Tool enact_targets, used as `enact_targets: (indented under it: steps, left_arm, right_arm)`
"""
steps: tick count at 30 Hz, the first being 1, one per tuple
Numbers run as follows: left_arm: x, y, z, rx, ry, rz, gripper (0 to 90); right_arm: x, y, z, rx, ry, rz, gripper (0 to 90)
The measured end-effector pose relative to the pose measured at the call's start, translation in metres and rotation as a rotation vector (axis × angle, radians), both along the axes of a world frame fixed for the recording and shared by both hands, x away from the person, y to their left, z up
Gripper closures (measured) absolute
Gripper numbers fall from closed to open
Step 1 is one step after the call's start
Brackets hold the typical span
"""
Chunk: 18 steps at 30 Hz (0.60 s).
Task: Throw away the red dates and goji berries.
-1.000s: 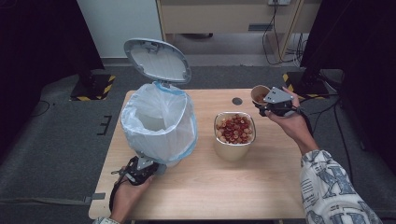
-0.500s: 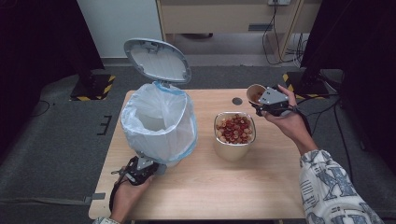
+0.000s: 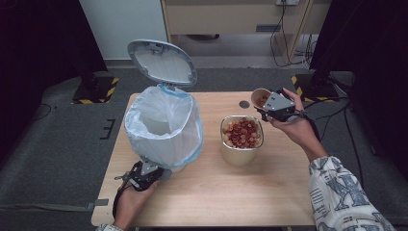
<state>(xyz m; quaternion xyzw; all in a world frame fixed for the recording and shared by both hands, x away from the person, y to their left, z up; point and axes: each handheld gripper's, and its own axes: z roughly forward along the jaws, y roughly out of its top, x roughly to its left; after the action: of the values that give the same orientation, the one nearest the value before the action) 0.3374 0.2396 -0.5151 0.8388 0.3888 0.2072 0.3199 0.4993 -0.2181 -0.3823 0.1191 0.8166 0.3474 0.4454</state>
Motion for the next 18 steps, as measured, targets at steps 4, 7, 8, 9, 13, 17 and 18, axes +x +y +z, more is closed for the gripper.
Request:
enact_targets:
  steps: [4,7,8,9,13,17,18]
  left_arm:
    - [0.0,0.0,0.0,-0.001,0.0,0.0,88.7]
    - [0.0,0.0,0.0,-0.001,0.0,0.0,88.7]
    - [0.0,0.0,0.0,-0.001,0.0,0.0,88.7]
    - [0.0,0.0,0.0,-0.002,0.0,0.001,88.7]
    - [0.0,0.0,0.0,-0.001,0.0,0.001,88.7]
    - [0.0,0.0,0.0,-0.002,0.0,0.001,88.7]
    - [0.0,0.0,0.0,-0.002,0.0,0.001,88.7]
  right_arm:
    - [-0.003,0.003,0.0,-0.021,-0.018,0.012,33.0]
    - [-0.005,0.005,0.0,-0.036,-0.032,0.017,33.0]
    - [-0.006,0.005,0.001,-0.046,-0.035,0.02,33.0]
    - [-0.008,0.006,0.001,-0.062,-0.042,0.025,33.0]
    - [-0.011,0.008,0.001,-0.089,-0.065,0.038,32.9]
    - [-0.013,0.01,0.001,-0.109,-0.082,0.049,32.9]
    - [-0.014,0.011,0.001,-0.117,-0.088,0.05,32.9]
